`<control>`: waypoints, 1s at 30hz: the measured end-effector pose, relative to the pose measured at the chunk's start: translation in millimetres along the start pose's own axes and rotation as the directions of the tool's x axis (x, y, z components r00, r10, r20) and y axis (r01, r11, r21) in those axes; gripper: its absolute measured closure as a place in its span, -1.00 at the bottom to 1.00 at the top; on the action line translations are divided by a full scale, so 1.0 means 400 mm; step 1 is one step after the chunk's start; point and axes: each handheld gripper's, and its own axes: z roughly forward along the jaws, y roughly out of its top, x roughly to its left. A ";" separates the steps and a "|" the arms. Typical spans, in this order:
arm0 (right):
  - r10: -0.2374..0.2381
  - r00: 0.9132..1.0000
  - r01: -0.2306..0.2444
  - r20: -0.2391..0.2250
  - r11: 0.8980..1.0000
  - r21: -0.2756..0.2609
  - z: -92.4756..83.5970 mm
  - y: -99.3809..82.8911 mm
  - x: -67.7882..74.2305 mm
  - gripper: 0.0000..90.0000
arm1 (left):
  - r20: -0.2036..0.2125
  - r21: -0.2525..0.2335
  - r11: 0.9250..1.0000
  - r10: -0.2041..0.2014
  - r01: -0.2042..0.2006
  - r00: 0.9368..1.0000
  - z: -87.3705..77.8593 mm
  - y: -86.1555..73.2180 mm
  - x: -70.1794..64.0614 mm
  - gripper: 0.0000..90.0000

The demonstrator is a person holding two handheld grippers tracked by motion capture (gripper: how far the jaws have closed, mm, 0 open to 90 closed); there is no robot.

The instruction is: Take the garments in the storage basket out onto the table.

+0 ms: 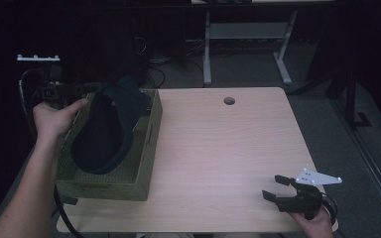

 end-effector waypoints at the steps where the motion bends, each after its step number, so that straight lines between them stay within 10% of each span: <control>1: 0.000 1.000 0.000 0.000 1.000 0.000 0.000 0.000 0.000 -0.55 | 0.003 -0.003 1.000 0.008 -0.008 1.000 -0.001 0.005 -0.010 0.92; 15: -0.002 1.000 0.002 0.000 1.000 -0.012 -0.003 0.003 -0.001 -0.55 | 0.098 -0.005 0.996 0.087 -0.087 0.991 0.043 0.045 -0.139 0.92; 30: -0.008 1.000 0.008 -0.003 1.000 -0.024 -0.012 0.006 -0.004 -0.55 | 0.250 0.036 0.992 0.110 -0.123 0.962 0.208 0.025 -0.282 0.92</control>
